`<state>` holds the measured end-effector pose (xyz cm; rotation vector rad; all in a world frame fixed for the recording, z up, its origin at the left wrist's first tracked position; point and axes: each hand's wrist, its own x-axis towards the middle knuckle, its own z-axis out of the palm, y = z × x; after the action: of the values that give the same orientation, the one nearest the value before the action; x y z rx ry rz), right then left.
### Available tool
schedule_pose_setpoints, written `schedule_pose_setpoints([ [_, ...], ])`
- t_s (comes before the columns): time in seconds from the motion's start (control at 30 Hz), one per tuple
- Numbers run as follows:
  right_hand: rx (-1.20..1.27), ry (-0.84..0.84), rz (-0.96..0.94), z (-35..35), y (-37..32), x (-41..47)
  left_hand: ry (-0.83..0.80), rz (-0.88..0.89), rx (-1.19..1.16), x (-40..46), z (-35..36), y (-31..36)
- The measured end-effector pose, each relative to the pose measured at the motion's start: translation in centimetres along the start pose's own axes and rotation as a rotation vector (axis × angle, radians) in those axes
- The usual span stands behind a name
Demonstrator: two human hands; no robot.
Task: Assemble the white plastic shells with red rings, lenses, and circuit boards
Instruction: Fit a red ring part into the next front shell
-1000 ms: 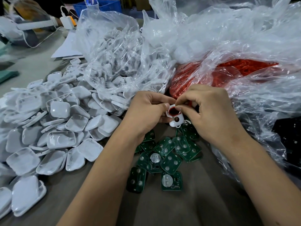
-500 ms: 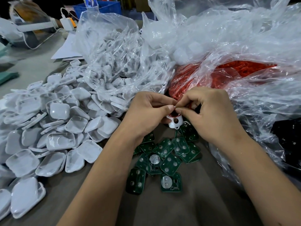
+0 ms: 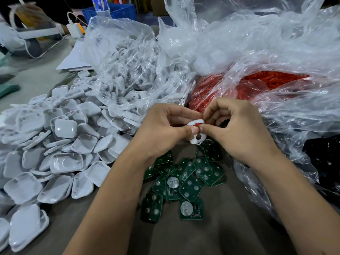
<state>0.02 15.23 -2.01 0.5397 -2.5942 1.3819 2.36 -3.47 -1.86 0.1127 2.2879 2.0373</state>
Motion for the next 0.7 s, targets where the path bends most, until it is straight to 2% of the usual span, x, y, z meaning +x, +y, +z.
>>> schedule_pose_setpoints([
  [0.17,-0.015,0.056,-0.040,0.1,-0.2,0.0,0.055,0.002,-0.013,0.1,0.1,-0.3],
  [0.33,0.024,0.053,-0.002,0.6,0.3,0.2,0.241,0.041,-0.132,0.4,0.9,-0.8],
  [0.53,0.248,0.092,0.057,0.5,0.3,0.2,0.337,0.144,-0.148,0.6,2.2,-1.1],
  [0.7,0.155,0.117,-0.036,0.6,0.4,0.1,0.347,0.026,-0.415,0.5,1.9,-0.6],
])
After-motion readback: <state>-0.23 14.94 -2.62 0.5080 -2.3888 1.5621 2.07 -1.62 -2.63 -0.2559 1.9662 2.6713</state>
